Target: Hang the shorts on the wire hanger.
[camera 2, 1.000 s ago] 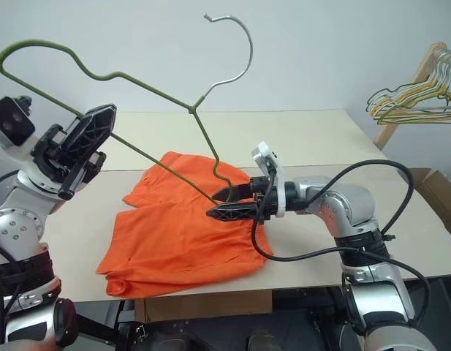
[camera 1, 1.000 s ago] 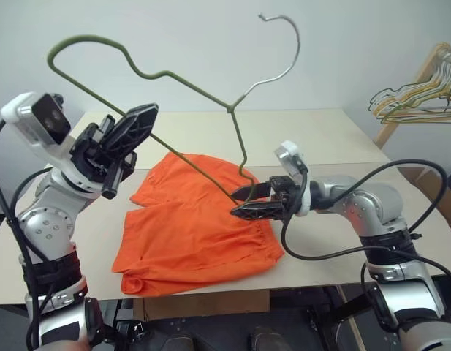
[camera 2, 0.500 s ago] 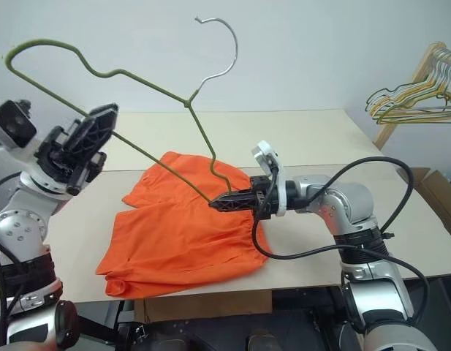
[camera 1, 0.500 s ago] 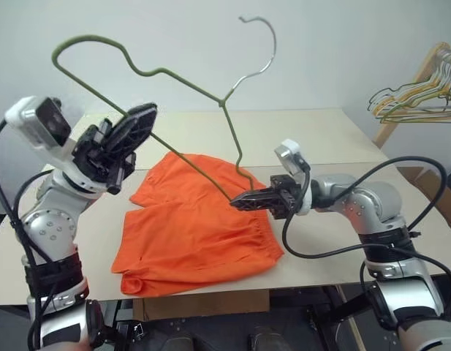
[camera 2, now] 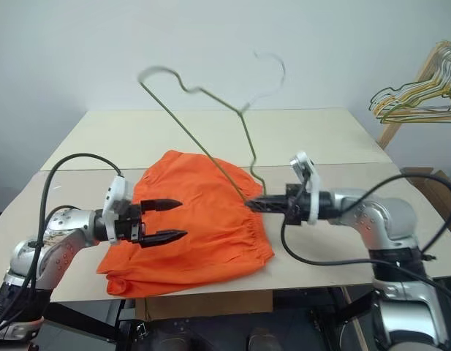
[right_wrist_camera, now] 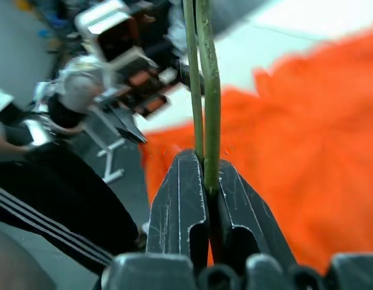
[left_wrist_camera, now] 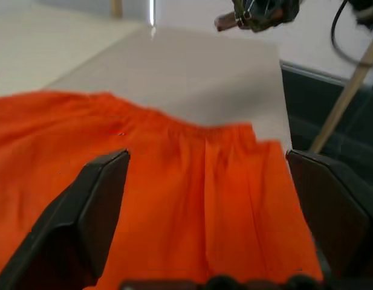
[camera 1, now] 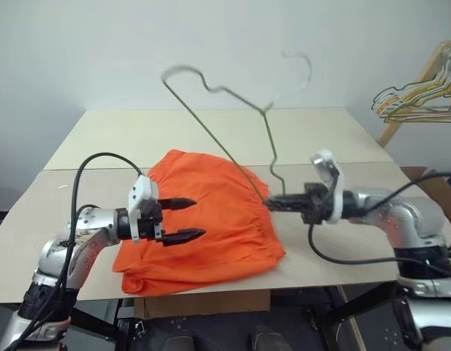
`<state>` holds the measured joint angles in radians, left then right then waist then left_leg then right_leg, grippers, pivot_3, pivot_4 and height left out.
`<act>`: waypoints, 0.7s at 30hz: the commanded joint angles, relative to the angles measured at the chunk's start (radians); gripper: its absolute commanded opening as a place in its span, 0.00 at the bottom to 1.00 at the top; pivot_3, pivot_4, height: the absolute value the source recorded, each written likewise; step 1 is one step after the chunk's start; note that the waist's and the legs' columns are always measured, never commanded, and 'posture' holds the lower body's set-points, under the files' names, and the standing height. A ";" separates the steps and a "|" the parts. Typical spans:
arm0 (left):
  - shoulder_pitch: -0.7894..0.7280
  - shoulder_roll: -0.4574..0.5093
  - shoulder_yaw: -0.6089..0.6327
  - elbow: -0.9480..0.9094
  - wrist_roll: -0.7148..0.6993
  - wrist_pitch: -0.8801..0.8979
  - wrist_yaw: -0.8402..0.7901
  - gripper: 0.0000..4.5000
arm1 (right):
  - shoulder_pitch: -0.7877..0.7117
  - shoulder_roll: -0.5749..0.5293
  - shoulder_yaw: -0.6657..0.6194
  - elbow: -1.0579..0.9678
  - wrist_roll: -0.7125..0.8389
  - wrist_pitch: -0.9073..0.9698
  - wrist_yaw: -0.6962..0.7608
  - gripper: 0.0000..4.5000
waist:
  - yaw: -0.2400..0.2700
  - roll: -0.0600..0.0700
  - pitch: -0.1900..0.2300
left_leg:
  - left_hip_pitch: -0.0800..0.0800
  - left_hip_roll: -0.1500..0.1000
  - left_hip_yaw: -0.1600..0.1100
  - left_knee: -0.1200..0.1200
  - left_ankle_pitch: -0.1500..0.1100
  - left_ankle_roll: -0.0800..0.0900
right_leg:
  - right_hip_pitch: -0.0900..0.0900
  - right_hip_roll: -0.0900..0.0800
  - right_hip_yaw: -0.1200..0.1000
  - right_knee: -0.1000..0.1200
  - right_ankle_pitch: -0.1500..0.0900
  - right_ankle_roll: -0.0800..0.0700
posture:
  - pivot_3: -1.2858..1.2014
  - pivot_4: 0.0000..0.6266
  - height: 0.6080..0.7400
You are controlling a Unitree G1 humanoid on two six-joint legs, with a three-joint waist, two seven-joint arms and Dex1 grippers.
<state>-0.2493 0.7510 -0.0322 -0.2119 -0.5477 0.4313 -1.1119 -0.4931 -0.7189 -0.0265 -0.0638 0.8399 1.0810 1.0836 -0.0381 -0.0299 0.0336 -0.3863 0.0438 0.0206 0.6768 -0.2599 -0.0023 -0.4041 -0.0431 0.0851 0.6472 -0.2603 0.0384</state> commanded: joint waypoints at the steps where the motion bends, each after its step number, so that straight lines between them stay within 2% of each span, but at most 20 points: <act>1: 0.008 0.059 -0.020 -0.059 0.114 -0.096 -0.014 0.99 | 0.082 -0.085 -0.087 -0.048 0.041 0.090 -0.026 0.00 | -0.001 0.000 0.000 | 0.000 0.000 0.000 0.000 0.000 0.000 | 0.000 0.000 0.000 0.000 0.000 0.000 | 0.50 0.00 1.00; 7: 0.052 0.118 -0.003 -0.117 0.137 -0.154 -0.067 0.99 | 0.356 -0.244 -0.206 -0.065 0.054 0.062 0.112 0.00 | -0.005 0.001 0.001 | 0.001 0.000 0.002 -0.001 0.000 0.001 | 0.000 0.000 0.002 0.000 0.000 0.001 | 0.49 0.00 1.00; 10: 0.055 0.123 -0.003 -0.136 0.138 -0.158 -0.074 0.99 | 0.394 -0.344 -0.166 0.007 0.014 0.045 0.222 0.00 | -0.014 0.001 0.001 | 0.003 0.001 0.004 0.000 0.000 0.001 | 0.001 0.000 0.003 0.000 -0.001 0.002 | 0.49 0.00 1.00; 15: 0.053 0.124 -0.004 -0.143 0.135 -0.175 -0.103 0.99 | 0.240 -0.427 0.019 0.231 -0.019 0.188 0.349 0.00 | -0.030 0.001 0.001 | 0.007 0.002 0.006 -0.001 -0.001 0.001 | 0.003 0.001 0.005 0.000 -0.003 0.004 | 0.49 0.00 1.00; 21: 0.057 0.135 -0.002 -0.156 0.156 -0.178 -0.105 0.99 | 0.091 -0.415 0.219 0.422 -0.114 0.240 0.422 0.00 | -0.031 0.001 0.001 | 0.004 0.001 0.006 -0.001 -0.002 0.003 | 0.001 0.001 0.006 -0.001 -0.002 0.001 | 0.50 0.00 1.00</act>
<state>-0.1846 0.8732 -0.0562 -0.3394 -0.3920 0.2643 -1.2217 -0.3733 -1.1299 0.1737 0.3312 0.7430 1.3125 1.4634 -0.0690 -0.0284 0.0344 -0.3823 0.0452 0.0272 0.6764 -0.2619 0.0012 -0.4033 -0.0420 0.0914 0.6467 -0.2623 0.0393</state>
